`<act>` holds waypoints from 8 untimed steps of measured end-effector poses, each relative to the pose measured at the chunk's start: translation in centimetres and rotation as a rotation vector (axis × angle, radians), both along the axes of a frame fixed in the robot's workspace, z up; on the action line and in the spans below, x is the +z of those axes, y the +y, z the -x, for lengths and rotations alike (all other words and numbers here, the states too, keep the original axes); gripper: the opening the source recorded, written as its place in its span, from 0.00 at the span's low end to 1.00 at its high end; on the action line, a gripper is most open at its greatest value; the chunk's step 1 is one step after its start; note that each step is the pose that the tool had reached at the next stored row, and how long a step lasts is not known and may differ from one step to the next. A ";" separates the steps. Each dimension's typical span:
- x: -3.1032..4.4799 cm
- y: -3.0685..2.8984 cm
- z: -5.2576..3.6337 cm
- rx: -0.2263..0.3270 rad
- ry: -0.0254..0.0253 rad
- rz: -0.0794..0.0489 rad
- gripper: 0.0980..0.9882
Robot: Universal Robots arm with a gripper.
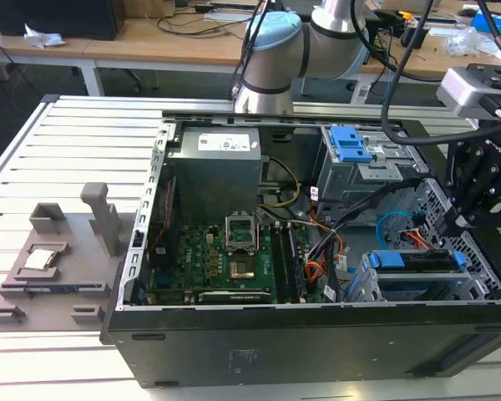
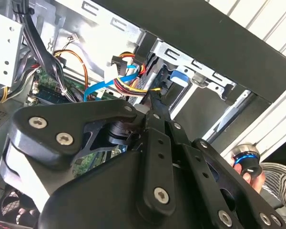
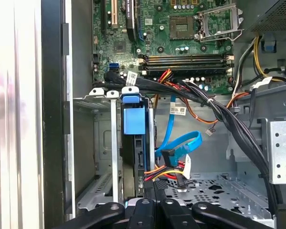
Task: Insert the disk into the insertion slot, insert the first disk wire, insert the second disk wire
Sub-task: 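Insert the first disk wire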
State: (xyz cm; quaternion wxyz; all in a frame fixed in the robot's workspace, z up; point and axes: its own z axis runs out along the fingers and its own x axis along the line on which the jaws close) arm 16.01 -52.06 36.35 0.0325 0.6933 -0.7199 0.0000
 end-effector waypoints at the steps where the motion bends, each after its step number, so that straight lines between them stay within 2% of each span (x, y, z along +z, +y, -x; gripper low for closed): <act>1: 0.01 0.00 0.07 0.000 0.0000 0.000 0.01; 8: 0.01 0.09 0.23 0.000 0.0000 -0.001 0.01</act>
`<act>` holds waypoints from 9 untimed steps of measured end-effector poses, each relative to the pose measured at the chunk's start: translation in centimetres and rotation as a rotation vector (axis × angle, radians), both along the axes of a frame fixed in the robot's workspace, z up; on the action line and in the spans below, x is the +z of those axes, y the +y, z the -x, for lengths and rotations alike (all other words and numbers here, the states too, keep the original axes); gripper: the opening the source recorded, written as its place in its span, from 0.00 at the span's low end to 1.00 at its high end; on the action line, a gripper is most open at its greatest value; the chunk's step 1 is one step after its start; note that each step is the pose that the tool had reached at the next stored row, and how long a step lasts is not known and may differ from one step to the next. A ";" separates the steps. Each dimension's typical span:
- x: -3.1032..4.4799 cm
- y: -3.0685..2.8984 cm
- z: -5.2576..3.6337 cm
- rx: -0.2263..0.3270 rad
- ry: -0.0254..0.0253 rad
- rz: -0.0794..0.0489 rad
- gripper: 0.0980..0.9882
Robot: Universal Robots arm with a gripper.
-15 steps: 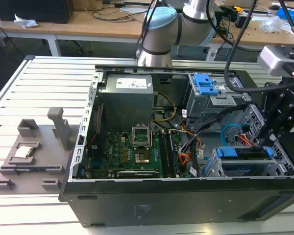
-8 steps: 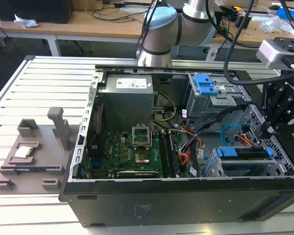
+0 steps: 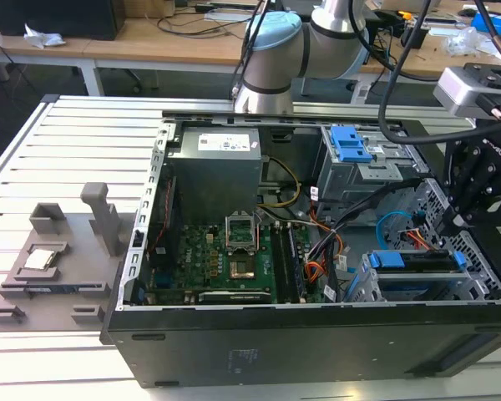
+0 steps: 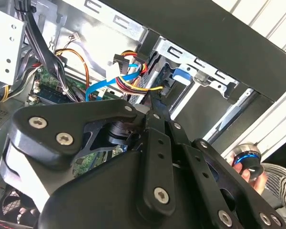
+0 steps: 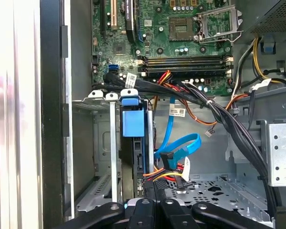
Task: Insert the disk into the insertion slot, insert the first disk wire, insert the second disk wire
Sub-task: 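Insert the first disk wire, then insert the second disk wire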
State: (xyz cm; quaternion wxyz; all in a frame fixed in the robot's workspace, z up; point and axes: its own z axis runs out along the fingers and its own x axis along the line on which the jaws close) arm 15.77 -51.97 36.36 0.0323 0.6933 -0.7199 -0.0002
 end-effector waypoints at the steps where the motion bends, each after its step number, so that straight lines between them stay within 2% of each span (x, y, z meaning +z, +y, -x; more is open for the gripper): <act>1: 0.00 0.00 0.00 0.000 0.0000 0.000 0.01; 9: 0.00 0.06 0.00 0.000 0.0000 0.000 0.02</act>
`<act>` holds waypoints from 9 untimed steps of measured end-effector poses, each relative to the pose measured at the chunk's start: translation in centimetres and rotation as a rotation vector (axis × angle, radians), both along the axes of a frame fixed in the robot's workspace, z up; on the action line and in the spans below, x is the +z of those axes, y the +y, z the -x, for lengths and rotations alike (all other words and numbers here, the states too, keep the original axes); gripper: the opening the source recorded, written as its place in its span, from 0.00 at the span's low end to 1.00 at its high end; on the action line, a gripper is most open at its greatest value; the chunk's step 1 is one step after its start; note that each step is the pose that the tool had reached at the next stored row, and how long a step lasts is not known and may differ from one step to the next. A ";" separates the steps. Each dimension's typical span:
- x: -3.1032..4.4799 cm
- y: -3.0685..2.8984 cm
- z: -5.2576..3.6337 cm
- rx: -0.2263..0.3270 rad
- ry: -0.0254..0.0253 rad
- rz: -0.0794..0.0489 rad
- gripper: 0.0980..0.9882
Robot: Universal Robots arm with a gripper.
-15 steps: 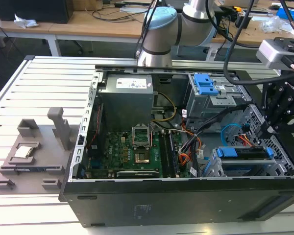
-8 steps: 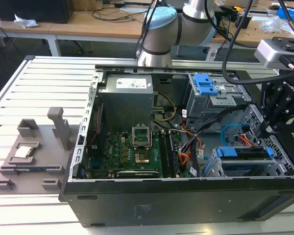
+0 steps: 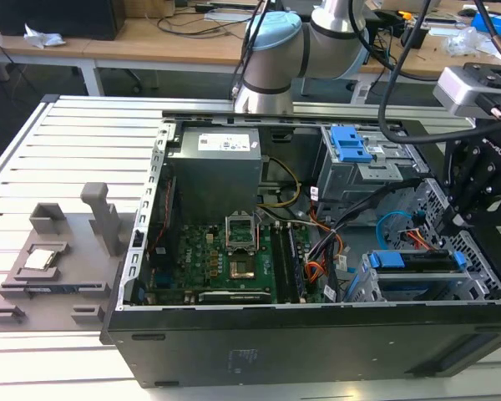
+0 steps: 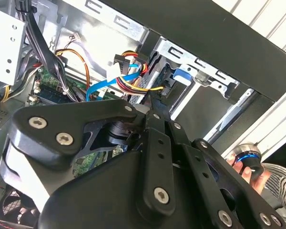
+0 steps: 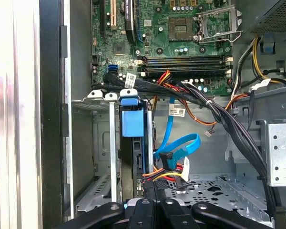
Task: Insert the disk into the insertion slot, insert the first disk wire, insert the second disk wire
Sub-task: 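Insert the second disk wire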
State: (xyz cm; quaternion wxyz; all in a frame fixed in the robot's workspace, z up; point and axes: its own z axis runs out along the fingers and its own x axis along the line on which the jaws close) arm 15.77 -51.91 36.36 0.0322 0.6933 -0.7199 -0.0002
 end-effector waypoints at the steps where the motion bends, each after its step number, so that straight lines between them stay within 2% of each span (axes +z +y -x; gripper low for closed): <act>1: 0.00 0.01 0.00 0.000 0.0000 0.000 0.08; 2: 0.00 0.01 0.00 0.000 0.0001 0.000 0.15; 3: 0.00 0.01 0.00 0.000 0.0000 0.000 0.15; 4: 0.00 0.02 0.00 0.000 0.0000 0.000 0.23; 5: 0.12 0.03 0.00 0.000 0.0000 0.000 0.23; 6: 0.76 0.03 0.00 0.000 0.0000 0.000 0.23; 8: 0.84 0.12 0.01 0.003 0.0001 0.000 0.23; 9: 0.91 0.46 0.03 0.004 0.0000 0.001 0.23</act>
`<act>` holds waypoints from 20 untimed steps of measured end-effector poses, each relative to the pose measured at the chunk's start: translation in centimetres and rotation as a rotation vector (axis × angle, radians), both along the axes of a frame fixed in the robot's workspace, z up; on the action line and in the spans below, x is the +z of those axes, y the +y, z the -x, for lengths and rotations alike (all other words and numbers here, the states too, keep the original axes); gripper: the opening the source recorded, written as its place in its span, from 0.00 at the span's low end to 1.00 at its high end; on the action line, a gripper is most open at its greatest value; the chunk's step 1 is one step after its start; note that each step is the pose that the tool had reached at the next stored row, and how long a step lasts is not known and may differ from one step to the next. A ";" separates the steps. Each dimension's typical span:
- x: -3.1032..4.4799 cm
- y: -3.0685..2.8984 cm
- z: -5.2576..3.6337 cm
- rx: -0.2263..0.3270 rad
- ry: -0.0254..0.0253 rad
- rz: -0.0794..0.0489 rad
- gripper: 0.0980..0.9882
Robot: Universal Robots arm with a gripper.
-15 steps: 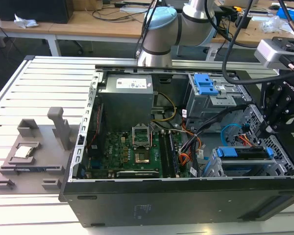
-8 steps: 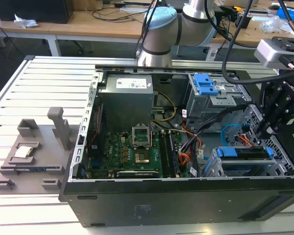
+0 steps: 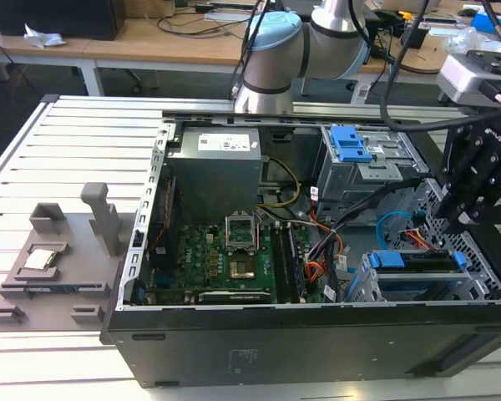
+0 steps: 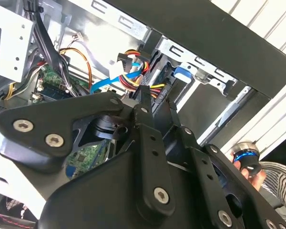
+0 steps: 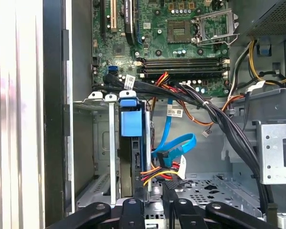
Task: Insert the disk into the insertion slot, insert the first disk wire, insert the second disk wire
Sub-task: 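Insert the second disk wire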
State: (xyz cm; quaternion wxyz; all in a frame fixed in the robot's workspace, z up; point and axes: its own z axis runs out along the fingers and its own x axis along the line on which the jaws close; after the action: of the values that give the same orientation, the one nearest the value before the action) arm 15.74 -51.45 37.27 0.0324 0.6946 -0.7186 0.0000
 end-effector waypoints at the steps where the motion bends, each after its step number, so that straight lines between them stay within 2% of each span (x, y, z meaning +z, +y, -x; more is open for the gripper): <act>1: 0.23 0.13 0.00 0.000 0.0000 0.001 0.23; 9: 0.37 0.20 0.00 0.000 0.0000 0.001 0.23; 12: 0.37 0.29 0.27 0.000 0.0001 0.001 0.23; 18: 0.37 1.98 1.01 0.001 0.0000 0.001 0.23; 20: 0.38 2.18 1.25 0.001 0.0000 0.001 0.23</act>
State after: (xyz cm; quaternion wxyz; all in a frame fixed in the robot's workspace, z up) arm 14.49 -49.27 37.64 0.0326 0.6950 -0.7183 0.0002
